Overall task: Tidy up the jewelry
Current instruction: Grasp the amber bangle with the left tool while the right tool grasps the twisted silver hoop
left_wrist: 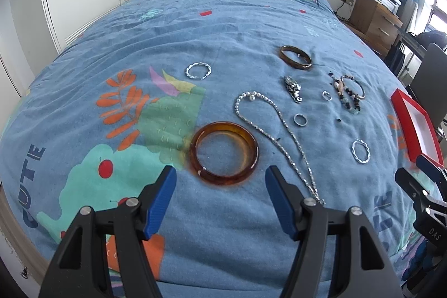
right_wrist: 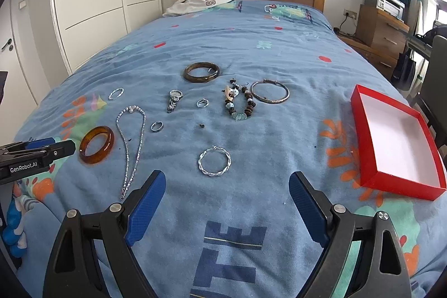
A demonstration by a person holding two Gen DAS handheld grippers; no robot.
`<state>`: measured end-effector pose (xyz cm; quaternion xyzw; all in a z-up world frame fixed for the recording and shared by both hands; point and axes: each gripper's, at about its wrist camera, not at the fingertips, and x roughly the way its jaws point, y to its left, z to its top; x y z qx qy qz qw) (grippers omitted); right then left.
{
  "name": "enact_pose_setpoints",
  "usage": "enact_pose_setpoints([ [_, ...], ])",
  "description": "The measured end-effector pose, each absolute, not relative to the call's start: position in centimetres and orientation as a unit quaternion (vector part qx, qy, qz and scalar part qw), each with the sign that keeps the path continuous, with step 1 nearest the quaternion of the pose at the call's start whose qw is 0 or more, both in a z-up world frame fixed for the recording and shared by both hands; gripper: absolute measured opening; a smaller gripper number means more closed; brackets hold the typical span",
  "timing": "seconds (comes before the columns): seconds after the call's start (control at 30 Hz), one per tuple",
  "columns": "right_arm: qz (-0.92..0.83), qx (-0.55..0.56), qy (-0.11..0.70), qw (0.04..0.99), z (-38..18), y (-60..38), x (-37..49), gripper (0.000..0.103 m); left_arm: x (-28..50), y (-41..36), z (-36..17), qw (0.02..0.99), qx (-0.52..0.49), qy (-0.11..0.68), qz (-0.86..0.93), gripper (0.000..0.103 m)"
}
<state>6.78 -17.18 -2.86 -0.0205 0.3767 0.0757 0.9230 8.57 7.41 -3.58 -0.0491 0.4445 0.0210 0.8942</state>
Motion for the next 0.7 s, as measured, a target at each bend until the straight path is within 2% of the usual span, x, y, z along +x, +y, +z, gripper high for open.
enact_pose_setpoints([
  [0.63, 0.087, -0.019, 0.396, 0.914, -5.5, -16.3, 10.8, 0.088, 11.5, 6.2, -5.3, 0.886, -0.029, 0.461, -0.035, 0.064],
  [0.7, 0.089, -0.016, 0.402, 0.911, -6.0, -16.3, 11.2, 0.085, 11.8, 5.8, -5.6, 0.884, -0.024, 0.465, -0.041, 0.064],
])
